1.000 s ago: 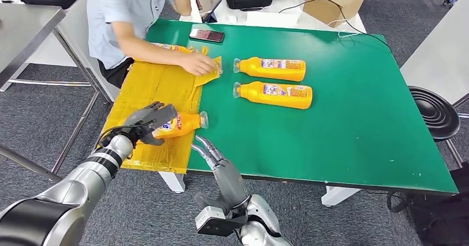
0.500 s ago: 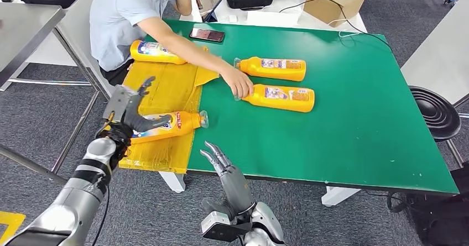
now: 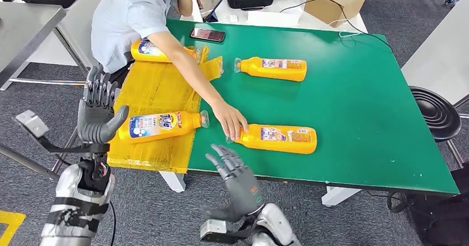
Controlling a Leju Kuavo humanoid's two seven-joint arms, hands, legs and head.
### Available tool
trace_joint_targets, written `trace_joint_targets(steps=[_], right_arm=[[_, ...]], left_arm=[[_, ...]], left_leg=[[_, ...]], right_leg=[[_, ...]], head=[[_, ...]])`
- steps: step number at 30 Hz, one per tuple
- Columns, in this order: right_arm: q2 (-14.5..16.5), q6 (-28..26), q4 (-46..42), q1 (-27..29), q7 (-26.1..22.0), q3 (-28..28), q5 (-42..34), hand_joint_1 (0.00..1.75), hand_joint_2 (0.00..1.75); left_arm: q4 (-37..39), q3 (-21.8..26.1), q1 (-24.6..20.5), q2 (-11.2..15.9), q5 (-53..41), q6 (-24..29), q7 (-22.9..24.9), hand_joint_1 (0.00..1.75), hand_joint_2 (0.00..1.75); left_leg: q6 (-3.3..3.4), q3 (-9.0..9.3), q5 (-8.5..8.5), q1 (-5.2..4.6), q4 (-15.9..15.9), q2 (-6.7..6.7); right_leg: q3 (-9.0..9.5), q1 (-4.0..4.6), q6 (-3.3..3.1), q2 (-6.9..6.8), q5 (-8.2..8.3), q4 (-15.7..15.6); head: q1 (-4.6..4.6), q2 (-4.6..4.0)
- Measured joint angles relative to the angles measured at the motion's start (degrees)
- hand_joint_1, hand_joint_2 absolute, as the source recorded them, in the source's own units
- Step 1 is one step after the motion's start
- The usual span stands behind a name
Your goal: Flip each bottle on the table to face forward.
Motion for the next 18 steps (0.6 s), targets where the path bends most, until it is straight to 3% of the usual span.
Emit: trace_joint_targets(steps=[3,7,10,18], right_arm=[[-1.9,-1.4,1.0,-1.3,2.9,-5.1,4.9,0.0,1.75],[-4.2,-2.2,2.1,-1.9,11.7,-11.8,15.3,0.0,1.75],[-6.0,-2.2,3.4,-2.8,15.5,-16.6,19.5,0.0,1.75],[-8.6,-2.3,10.4,-7.4,18.3,-24.1,24.4,0.0,1.75]], left_arm=[[-3.3,0.0,3.3,-1.1,-1.5,2.5,-0.7,0.0,1.75],[-6.4,-0.3,7.9,-2.2,-6.7,5.4,-1.8,0.0,1.75],[-8.2,-1.0,11.1,-3.0,-10.2,6.9,-3.6,0.0,1.75],[-11.5,-3.7,14.2,-4.3,-16.9,10.5,-7.2,0.0,1.75]], left_leg=[[0.01,0.0,0.0,-0.04,0.0,0.0],[0.03,0.02,0.01,-0.1,0.0,0.0],[0.05,-0.02,0.02,-0.08,0.0,-0.05],[0.05,-0.03,0.03,-0.08,0.0,-0.06]], right_leg=[[0.01,-0.04,0.02,0.0,0.02,0.0],[0.01,-0.1,0.05,-0.01,0.04,0.0],[0.01,-0.09,0.05,-0.05,0.03,0.0],[0.01,-0.07,0.05,-0.09,0.04,0.0]], head=[[0.03,0.0],[-0.02,0.0],[0.01,0.0],[-0.01,0.0]])
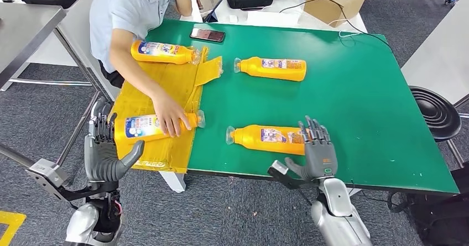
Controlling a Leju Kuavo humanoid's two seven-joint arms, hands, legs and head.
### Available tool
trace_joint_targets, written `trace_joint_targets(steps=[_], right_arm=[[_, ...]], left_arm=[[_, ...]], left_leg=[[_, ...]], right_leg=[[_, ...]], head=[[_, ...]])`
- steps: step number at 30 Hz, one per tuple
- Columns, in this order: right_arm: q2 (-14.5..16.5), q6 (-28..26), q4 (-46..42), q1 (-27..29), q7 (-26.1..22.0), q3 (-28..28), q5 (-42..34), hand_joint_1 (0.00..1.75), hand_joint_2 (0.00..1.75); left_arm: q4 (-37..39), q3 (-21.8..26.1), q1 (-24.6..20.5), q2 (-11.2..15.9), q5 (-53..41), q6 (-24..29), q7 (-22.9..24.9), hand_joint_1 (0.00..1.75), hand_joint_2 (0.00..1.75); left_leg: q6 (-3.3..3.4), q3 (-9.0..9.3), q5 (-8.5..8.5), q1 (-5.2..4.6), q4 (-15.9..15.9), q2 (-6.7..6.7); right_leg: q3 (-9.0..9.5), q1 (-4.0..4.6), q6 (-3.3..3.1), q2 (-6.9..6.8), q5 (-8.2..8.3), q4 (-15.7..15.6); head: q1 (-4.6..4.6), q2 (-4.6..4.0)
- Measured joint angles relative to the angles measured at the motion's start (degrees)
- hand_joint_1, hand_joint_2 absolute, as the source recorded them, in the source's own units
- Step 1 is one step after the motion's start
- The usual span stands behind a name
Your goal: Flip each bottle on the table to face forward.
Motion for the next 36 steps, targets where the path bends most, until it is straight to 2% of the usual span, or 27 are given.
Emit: trace_joint_targets(steps=[7,17,28,29,31,33,35,36], right_arm=[[0.0,1.8,6.7,-3.6,-1.1,-2.7,-3.5,0.0,1.75],[1.5,4.2,21.9,-12.1,-3.1,-6.0,-7.5,0.0,1.75],[3.1,5.2,27.9,-16.3,-3.9,-6.6,-5.6,0.0,1.75],[3.3,5.1,28.2,-16.6,-3.9,-6.6,-5.2,0.05,1.75],[3.6,5.0,28.7,-17.0,-4.1,-6.6,-4.6,0.74,1.75],[3.8,5.1,29.2,-17.2,-4.6,-6.6,-4.4,1.54,1.75],[4.1,5.5,29.5,-17.2,-5.2,-6.6,-4.5,1.72,1.75],[4.1,6.0,29.7,-17.2,-5.4,-6.6,-4.6,1.75,1.75]], left_arm=[[-0.3,-2.3,-0.1,-0.3,-4.2,2.9,-0.7,0.0,1.75],[3.3,-5.5,-5.0,-0.7,-2.6,3.8,0.9,0.0,1.75],[7.4,-8.5,-9.4,-0.9,-1.3,3.0,1.5,0.0,1.75],[7.8,-8.8,-9.8,-0.9,-1.2,3.0,1.6,0.0,1.75],[8.4,-9.3,-10.5,-1.0,-1.2,3.0,1.7,0.0,1.75],[8.9,-9.8,-11.0,-1.1,-1.2,3.0,1.7,0.0,1.75],[9.2,-10.2,-11.2,-1.1,-1.1,3.0,1.7,0.0,1.75],[9.4,-10.3,-11.4,-1.1,-1.0,3.0,1.6,0.0,1.75]], left_leg=[[0.0,0.0,0.01,0.02,0.0,0.0],[0.02,0.05,0.03,0.02,0.0,0.04],[0.02,0.1,0.04,0.02,0.0,0.09],[0.03,0.11,0.05,0.02,0.0,0.09],[0.03,0.11,0.06,0.02,0.0,0.09],[0.03,0.11,0.06,0.02,0.0,0.08],[0.03,0.11,0.06,0.02,0.0,0.07],[0.03,0.1,0.06,0.02,0.0,0.07]], right_leg=[[-0.01,0.03,0.0,0.0,0.0,0.0],[0.03,0.02,0.01,0.01,0.02,0.0],[0.06,0.03,0.0,0.02,0.03,0.0],[0.07,0.03,0.0,0.02,0.04,0.0],[0.07,0.03,0.0,0.02,0.04,0.0],[0.07,0.03,0.0,0.02,0.04,0.0],[0.07,0.03,0.0,0.02,0.04,0.0],[0.07,0.03,0.0,0.02,0.04,0.0]], head=[[-0.01,0.0],[0.0,0.0],[-0.01,0.0],[-0.01,0.0],[0.0,0.0],[-0.01,0.0],[-0.01,0.0],[-0.01,0.0]])
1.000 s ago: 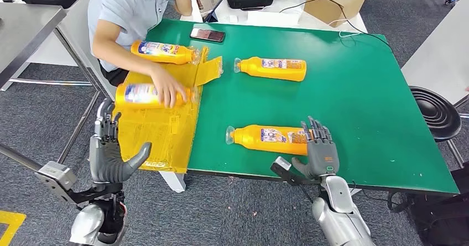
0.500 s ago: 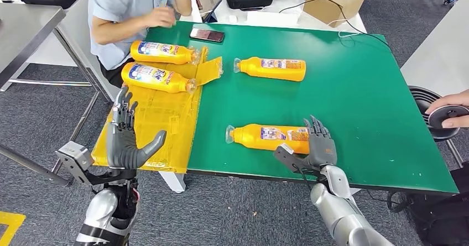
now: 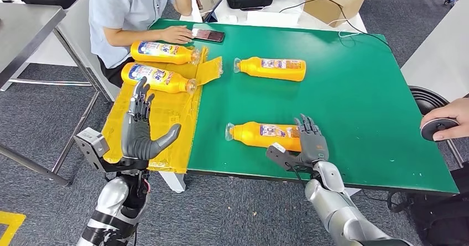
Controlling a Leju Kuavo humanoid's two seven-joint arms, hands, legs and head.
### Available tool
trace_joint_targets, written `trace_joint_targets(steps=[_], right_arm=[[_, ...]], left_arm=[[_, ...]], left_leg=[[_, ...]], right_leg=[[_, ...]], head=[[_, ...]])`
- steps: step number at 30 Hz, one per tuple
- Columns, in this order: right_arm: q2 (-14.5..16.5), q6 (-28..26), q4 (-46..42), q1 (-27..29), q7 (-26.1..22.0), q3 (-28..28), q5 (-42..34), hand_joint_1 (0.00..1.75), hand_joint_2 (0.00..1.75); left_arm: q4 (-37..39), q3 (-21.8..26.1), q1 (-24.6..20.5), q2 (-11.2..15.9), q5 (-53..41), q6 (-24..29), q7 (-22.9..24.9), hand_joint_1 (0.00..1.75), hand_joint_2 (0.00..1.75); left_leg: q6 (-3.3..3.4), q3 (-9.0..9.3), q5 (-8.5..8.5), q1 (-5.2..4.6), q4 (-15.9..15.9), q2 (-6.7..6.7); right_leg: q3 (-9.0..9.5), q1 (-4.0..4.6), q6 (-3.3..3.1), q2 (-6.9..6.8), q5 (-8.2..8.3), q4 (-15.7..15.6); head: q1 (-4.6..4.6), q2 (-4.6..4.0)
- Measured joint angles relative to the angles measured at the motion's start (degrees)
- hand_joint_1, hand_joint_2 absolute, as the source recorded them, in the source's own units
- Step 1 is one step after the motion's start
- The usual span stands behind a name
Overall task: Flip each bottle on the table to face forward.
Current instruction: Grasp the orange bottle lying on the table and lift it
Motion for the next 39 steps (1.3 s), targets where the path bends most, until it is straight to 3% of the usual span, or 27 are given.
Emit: trace_joint_targets(steps=[7,13,18,25,31,36,39], right_arm=[[0.0,3.0,1.0,-0.7,0.9,0.0,0.3,1.68,1.75],[-0.4,11.3,2.0,-2.4,6.0,0.7,1.7,1.75,1.75],[-0.8,13.1,2.4,-2.7,6.5,1.0,1.4,1.75,1.75],[-0.6,11.1,2.3,-1.8,-3.3,-1.7,-7.1,1.75,1.75],[3.0,10.7,-0.9,1.6,-18.7,-9.0,-26.3,1.75,1.75],[5.5,11.7,-6.3,4.6,-21.9,-11.2,-33.8,1.75,1.75],[6.4,12.2,-11.1,6.6,-23.5,-11.1,-39.1,1.75,1.75]], left_arm=[[0.9,-0.5,-0.7,0.0,0.8,-0.2,-0.4,0.0,1.75],[1.7,-0.8,-1.4,0.0,0.9,-0.4,-0.6,0.0,1.75],[1.8,-0.8,-1.6,0.0,1.0,-0.4,-0.6,0.0,1.75],[1.8,-0.8,-1.6,0.0,1.3,0.7,-0.7,0.0,1.75],[3.3,0.1,-0.3,-0.6,6.0,6.6,5.4,0.0,1.75],[6.7,-0.2,0.9,-1.0,8.5,6.5,9.2,0.0,1.75],[9.3,-1.9,1.4,-1.0,9.4,3.8,11.3,0.0,1.75]], left_leg=[[0.0,0.02,-0.01,0.0,0.0,0.02],[-0.02,0.42,-0.06,0.02,0.0,0.16],[-0.01,0.67,-0.07,0.02,0.0,0.06],[-0.02,0.74,-0.07,0.02,0.0,0.13],[-0.03,0.61,-0.06,0.04,0.0,0.14],[-0.04,0.26,-0.02,0.06,0.0,-0.02],[-0.04,0.14,-0.02,0.04,0.0,-0.06]], right_leg=[[0.0,0.0,0.0,0.0,-0.01,0.0],[0.28,0.03,-0.02,0.05,-0.03,-0.1],[0.52,0.04,-0.03,0.03,-0.05,-0.1],[0.71,0.05,-0.01,0.05,-0.02,-0.1],[0.58,0.08,-0.02,0.04,-0.02,0.0],[0.26,0.07,-0.02,0.02,-0.03,0.0],[0.2,0.05,-0.02,0.0,-0.03,0.0]], head=[[0.01,0.0],[0.02,0.0],[0.01,0.0],[0.02,0.0],[-0.01,0.0],[-0.01,0.0],[0.01,0.0]])
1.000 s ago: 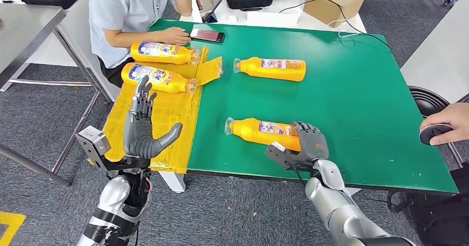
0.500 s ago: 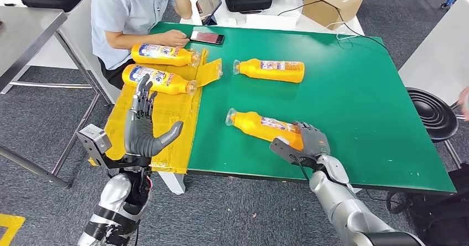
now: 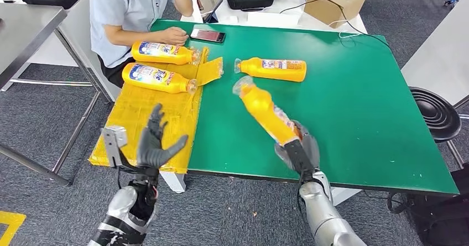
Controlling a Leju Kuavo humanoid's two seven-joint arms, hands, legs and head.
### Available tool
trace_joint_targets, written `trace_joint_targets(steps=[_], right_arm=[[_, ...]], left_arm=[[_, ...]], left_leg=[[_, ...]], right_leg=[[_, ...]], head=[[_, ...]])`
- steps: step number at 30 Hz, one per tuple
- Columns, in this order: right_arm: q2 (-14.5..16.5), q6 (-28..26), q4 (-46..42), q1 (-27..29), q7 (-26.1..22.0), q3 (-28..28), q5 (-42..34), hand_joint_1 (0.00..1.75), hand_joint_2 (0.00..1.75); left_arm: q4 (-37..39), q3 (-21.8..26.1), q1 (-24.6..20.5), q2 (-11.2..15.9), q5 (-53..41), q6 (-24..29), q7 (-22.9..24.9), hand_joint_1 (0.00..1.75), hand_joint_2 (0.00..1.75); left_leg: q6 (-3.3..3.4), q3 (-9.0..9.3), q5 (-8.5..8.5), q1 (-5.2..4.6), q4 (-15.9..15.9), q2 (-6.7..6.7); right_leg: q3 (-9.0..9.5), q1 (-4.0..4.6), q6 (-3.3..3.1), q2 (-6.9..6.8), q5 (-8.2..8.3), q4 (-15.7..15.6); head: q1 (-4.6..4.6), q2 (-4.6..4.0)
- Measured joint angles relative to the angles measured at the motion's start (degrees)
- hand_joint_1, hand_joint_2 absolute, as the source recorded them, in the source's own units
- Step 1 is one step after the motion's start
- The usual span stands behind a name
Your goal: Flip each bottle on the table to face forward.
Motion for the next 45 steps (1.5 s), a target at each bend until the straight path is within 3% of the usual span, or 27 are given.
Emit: trace_joint_targets(steps=[9,18,23,28,37,38,41,42,43,45], right_arm=[[1.3,1.3,-15.8,5.7,1.3,8.5,-6.0,1.75,1.75],[3.1,3.1,-19.6,9.5,-0.4,18.8,-3.8,1.75,1.75],[5.3,0.7,-20.5,12.5,-2.5,26.9,-1.8,1.74,1.75],[5.5,-1.2,-22.3,13.8,-4.7,33.2,-1.8,1.73,1.75],[5.0,-1.8,-23.2,13.4,-4.7,38.7,-4.4,1.7,1.75],[4.9,-1.9,-23.2,13.3,-4.7,39.3,-4.9,1.71,1.75],[4.7,-1.8,-23.2,12.8,-4.7,40.6,-6.1,1.7,1.75],[4.6,-1.7,-23.2,12.6,-4.7,40.9,-6.3,1.67,1.75],[4.6,-1.6,-23.1,12.5,-4.7,41.0,-6.4,1.53,1.75],[4.6,-1.2,-23.0,12.2,-4.7,41.1,-6.4,0.77,1.75]], left_arm=[[-0.1,-6.4,2.4,1.0,-3.2,-8.6,-4.9,0.0,1.75],[-5.5,-7.3,4.6,1.3,-5.1,-7.0,-9.4,0.0,1.75],[-7.6,-7.3,5.1,1.0,-2.9,-6.2,-8.5,0.0,1.75],[-8.1,-7.3,5.2,0.6,3.0,-7.0,-6.2,0.0,1.75],[-8.5,-7.5,5.2,0.5,7.9,-10.8,-4.9,0.0,1.75],[-8.6,-7.7,5.2,0.5,8.3,-11.5,-4.9,0.1,1.75],[-8.7,-8.0,5.2,0.5,9.1,-13.6,-4.9,1.39,1.75],[-8.7,-8.1,5.2,0.6,9.2,-14.1,-4.9,1.72,1.75],[-8.7,-8.1,5.2,0.6,9.4,-14.5,-4.9,1.75,1.75],[-8.7,-8.1,5.1,0.6,10.3,-15.0,-4.8,1.75,1.75]], left_leg=[[0.01,-0.25,-0.03,-0.01,0.0,0.03],[-0.01,-0.26,-0.03,0.04,0.0,0.06],[-0.01,-0.29,-0.03,0.04,0.0,-0.01],[-0.01,-0.31,-0.03,0.02,0.0,0.03],[0.0,-0.3,-0.02,0.01,0.0,0.04],[0.0,-0.3,-0.02,0.01,0.0,0.04],[0.0,-0.3,-0.03,0.02,0.0,0.03],[0.0,-0.3,-0.03,0.02,0.0,0.03],[-0.01,-0.3,-0.03,0.02,0.0,0.04],[-0.01,-0.3,-0.03,0.02,0.0,0.04]], right_leg=[[-0.28,0.0,0.0,0.01,-0.01,0.0],[-0.32,0.03,-0.03,0.01,-0.03,0.0],[-0.35,0.03,-0.05,0.0,-0.06,0.0],[-0.35,0.01,-0.06,0.01,-0.06,0.0],[-0.36,0.01,-0.04,0.01,-0.04,0.0],[-0.36,0.01,-0.04,0.01,-0.04,0.0],[-0.36,0.02,-0.05,0.01,-0.05,0.0],[-0.36,0.02,-0.05,0.01,-0.05,0.0],[-0.37,0.02,-0.05,0.01,-0.05,0.0],[-0.37,0.02,-0.05,0.01,-0.05,0.0]], head=[[-0.01,0.0],[0.01,0.0],[-0.01,0.0],[0.03,0.0],[0.0,0.0],[0.01,0.0],[0.01,0.0],[0.01,0.0],[0.01,0.0],[0.01,0.0]])
